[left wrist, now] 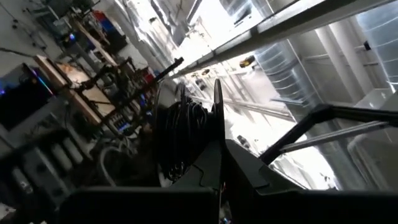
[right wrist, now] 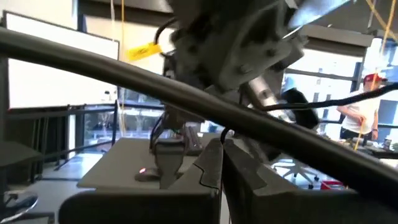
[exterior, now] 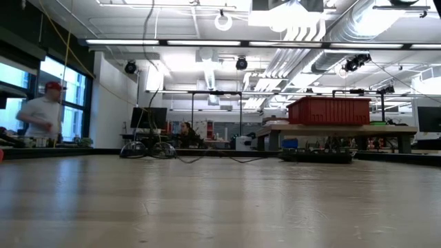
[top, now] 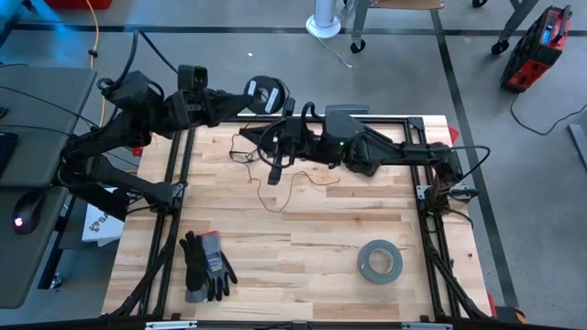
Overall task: Coil cords
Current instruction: Coil the black wire on the black spool
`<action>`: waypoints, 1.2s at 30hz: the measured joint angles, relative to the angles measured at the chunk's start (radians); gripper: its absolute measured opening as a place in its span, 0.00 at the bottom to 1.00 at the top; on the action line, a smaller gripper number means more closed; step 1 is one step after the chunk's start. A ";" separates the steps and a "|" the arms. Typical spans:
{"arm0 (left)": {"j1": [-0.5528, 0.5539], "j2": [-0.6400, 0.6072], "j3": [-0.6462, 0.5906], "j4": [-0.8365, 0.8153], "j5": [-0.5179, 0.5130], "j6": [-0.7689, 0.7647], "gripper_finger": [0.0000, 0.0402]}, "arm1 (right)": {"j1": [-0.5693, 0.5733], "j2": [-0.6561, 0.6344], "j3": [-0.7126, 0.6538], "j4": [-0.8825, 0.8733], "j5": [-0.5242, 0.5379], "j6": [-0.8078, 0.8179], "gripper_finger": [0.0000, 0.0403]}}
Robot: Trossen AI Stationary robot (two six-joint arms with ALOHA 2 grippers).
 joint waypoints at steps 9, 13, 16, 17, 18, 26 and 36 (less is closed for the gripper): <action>0.017 -0.015 0.000 -0.001 -0.044 0.069 0.00 | 0.019 0.000 0.000 0.006 0.004 -0.008 0.00; 0.038 -0.030 0.000 -0.009 -0.048 0.102 0.00 | 0.023 0.000 0.000 0.010 0.008 -0.027 0.00; 0.048 -0.037 0.000 -0.017 -0.075 0.140 0.00 | 0.023 0.000 0.000 0.019 0.008 -0.026 0.00; 0.052 -0.036 0.000 -0.015 -0.080 0.152 0.00 | 0.024 0.000 0.000 0.019 0.008 -0.026 0.00; 0.055 -0.036 0.000 -0.017 -0.084 0.158 0.00 | 0.025 0.000 0.000 0.019 0.008 -0.026 0.00; 0.072 -0.010 0.000 0.025 -0.076 0.082 0.00 | 0.022 0.005 0.000 0.011 0.008 -0.002 0.00; 0.071 0.038 0.000 0.050 0.016 -0.077 0.00 | -0.014 0.007 0.000 0.016 0.008 -0.006 0.00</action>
